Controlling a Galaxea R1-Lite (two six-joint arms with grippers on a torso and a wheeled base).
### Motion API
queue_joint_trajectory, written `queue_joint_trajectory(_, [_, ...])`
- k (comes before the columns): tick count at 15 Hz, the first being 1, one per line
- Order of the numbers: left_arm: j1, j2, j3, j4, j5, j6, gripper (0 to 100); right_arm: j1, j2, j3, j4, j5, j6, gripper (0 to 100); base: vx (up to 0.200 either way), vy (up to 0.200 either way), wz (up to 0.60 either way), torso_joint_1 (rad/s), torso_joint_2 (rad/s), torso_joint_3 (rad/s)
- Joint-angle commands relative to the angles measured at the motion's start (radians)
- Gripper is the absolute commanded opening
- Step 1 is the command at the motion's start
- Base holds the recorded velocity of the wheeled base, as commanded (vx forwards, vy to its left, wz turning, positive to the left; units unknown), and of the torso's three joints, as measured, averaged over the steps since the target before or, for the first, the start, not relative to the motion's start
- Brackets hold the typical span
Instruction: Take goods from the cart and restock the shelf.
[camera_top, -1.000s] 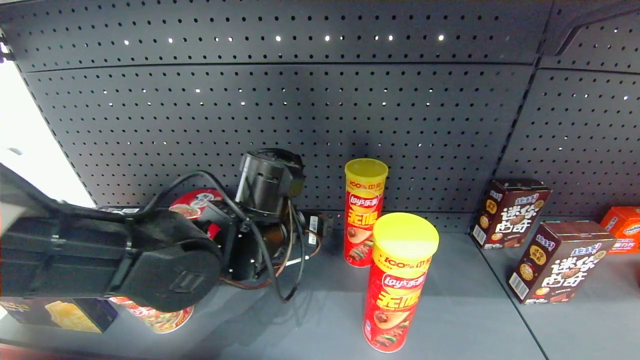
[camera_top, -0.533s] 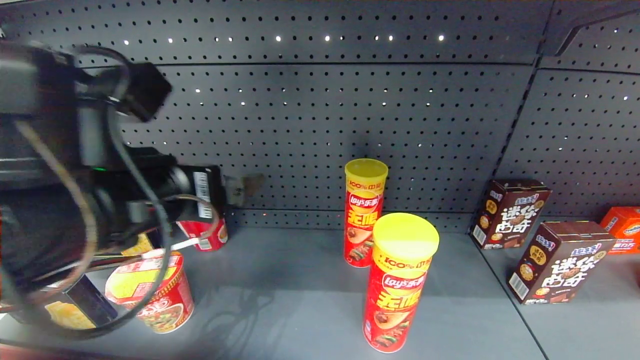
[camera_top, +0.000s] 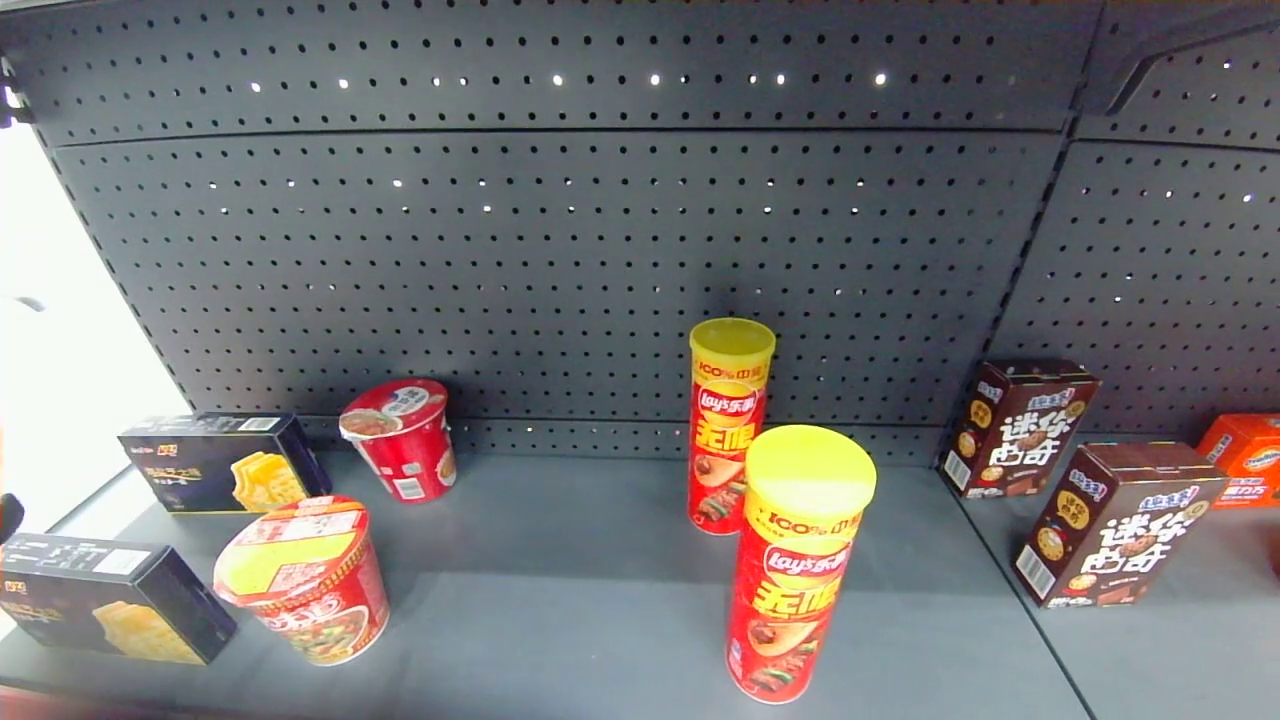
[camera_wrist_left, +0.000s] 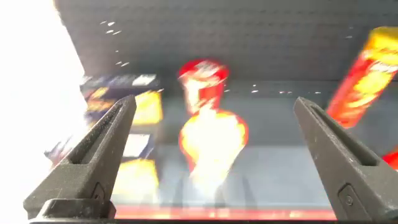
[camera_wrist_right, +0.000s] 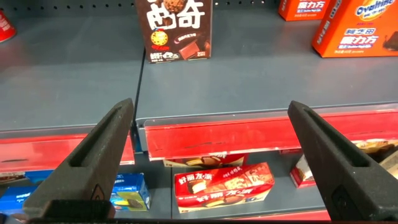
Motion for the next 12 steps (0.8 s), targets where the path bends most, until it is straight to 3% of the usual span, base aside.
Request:
queue_joint_trajectory(1, [0.135,-0.311,0.181,0.025,-0.028,0.0,100,0.0,0.002,0.0,-0.001,0.0,-0.002,100,0.0,0.0,0.0,0.0,0.0,0.0])
queue_joint_trajectory(5, [0.199,-0.489,0.355,0.031,-0.022,-0.001,100,0.0,0.0,0.0,0.0,0.0,0.0,100,0.0,0.0,0.0,0.0,0.0,0.0])
queue_joint_trajectory(7, [0.213,-0.512,0.431,-0.04,-0.02,-0.003,100,0.0,0.0,0.0,0.0,0.0,0.0,100,0.0,0.0,0.0,0.0,0.0,0.0])
queue_joint_trajectory(9, [0.257,-0.514,0.531,-0.132,-0.047,-0.001,100,0.0,0.002,0.0,0.0,0.0,0.0,100,0.0,0.0,0.0,0.0,0.0,0.0])
queue_joint_trajectory(10, [0.348,-0.555,0.597,-0.145,-0.152,-0.001,100,0.0,0.002,0.0,0.0,0.0,0.0,100,0.0,0.0,0.0,0.0,0.0,0.0])
queue_joint_trajectory(12, [0.325,-0.601,0.597,-0.072,-0.137,0.005,100,0.0,0.0,0.0,0.0,0.0,0.0,100,0.0,0.0,0.0,0.0,0.0,0.0])
